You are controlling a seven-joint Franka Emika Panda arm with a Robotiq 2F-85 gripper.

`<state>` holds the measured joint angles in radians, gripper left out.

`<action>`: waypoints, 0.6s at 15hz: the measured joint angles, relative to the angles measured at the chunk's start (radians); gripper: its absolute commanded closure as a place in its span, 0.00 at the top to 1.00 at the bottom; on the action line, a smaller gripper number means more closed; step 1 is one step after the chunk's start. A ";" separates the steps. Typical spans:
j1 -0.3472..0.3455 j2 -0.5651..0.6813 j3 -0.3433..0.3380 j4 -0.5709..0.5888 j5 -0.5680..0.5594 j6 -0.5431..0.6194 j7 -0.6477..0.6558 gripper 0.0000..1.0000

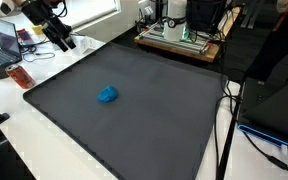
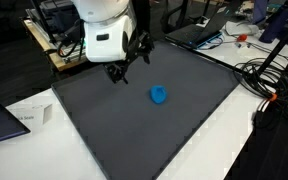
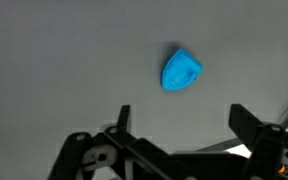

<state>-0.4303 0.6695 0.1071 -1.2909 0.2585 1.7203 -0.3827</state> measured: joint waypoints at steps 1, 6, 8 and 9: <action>-0.002 -0.026 -0.007 -0.045 0.016 0.024 -0.020 1.00; -0.003 -0.152 -0.046 -0.281 0.151 0.194 -0.143 1.00; -0.004 -0.195 -0.053 -0.380 0.224 0.262 -0.211 1.00; -0.004 -0.214 -0.056 -0.428 0.261 0.290 -0.247 1.00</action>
<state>-0.4346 0.4552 0.0509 -1.7187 0.5197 2.0108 -0.6302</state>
